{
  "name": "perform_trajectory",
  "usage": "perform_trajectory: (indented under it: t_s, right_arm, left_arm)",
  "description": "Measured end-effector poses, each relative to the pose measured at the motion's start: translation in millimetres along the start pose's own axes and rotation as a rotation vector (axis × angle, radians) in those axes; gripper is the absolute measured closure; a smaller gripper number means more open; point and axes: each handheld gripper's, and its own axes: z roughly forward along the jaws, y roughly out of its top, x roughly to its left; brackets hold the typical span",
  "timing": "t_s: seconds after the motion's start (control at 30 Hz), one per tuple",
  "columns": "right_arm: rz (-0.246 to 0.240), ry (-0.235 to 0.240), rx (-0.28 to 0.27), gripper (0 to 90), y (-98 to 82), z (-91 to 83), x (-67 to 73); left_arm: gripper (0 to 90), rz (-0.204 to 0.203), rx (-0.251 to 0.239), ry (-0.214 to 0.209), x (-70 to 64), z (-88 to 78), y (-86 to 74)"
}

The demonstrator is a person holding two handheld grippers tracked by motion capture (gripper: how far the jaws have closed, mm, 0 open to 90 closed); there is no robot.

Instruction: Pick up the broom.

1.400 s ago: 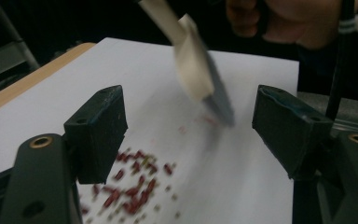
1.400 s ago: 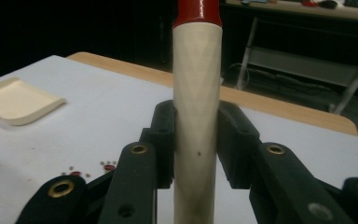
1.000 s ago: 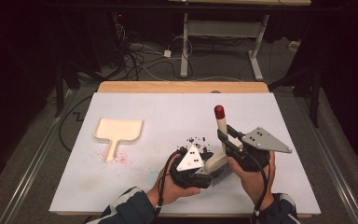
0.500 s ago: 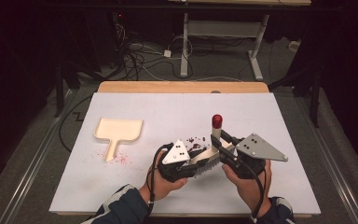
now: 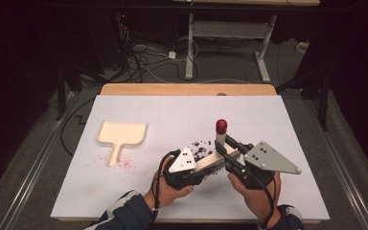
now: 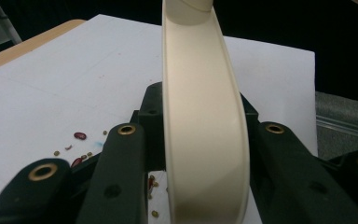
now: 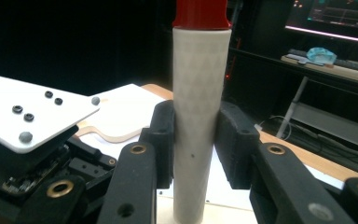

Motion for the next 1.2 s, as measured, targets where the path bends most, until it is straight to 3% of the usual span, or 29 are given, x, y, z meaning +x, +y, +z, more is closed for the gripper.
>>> perform_trajectory:
  t_s: [0.13, 0.23, 0.3, 0.37, 0.4, 0.43, 0.57, 0.73, 0.83, 0.97, 1.07, 1.2]
  right_arm:
    - [-0.025, 0.075, 0.019, 68.5, 2.8, -2.2, -5.0]
    - [-0.083, 0.152, 0.038, 62.2, 3.4, -5.8, -11.3]
    - [-0.136, 0.266, 0.075, 53.3, 2.5, -6.5, -16.4]
    - [-0.231, 0.317, 0.112, 47.8, -2.9, -7.1, -20.0]
    - [-0.231, 0.317, 0.112, 47.8, -2.9, -7.1, -20.0]
    - [-0.272, 0.415, 0.194, 43.0, -12.5, -2.5, -25.1]
    - [-0.240, 0.512, 0.293, 39.3, -37.5, 16.0, -33.9]
    - [-0.246, 0.658, 0.360, 40.9, -59.9, 37.3, -25.6]
    - [-0.287, 0.659, 0.389, 52.4, -70.4, 45.7, -16.5]
    - [-0.312, 0.723, 0.377, 60.8, -79.5, 52.8, -13.4]
    - [-0.297, 0.736, 0.379, 65.1, -82.3, 52.5, -12.1]
    - [-0.302, 0.709, 0.377, 67.0, -80.6, 52.2, -14.1]
  left_arm:
    - [66.3, 0.032, 0.025, -0.029, 5.0, -10.7, -0.6]
    - [66.4, 0.043, 0.041, -0.062, 11.1, -21.9, -2.1]
    - [66.4, 0.054, 0.053, -0.090, 15.3, -29.2, -3.6]
    - [66.4, 0.074, 0.077, -0.108, 17.2, -35.4, -6.0]
    - [66.4, 0.074, 0.077, -0.108, 17.2, -35.4, -6.0]
    - [66.4, 0.098, 0.097, -0.131, 17.4, -39.7, -9.7]
    - [66.3, 0.135, 0.140, -0.192, 13.9, -41.9, -16.0]
    - [66.2, 0.154, 0.152, -0.239, 9.8, -43.0, -18.1]
    - [66.2, 0.167, 0.159, -0.252, 8.5, -42.4, -18.3]
    - [65.2, 0.174, 0.173, -0.253, 8.4, -40.8, -20.0]
    - [61.9, 0.172, 0.173, -0.248, 10.6, -40.5, -21.1]
    - [54.0, 0.181, 0.157, -0.142, 13.7, -45.3, -20.4]
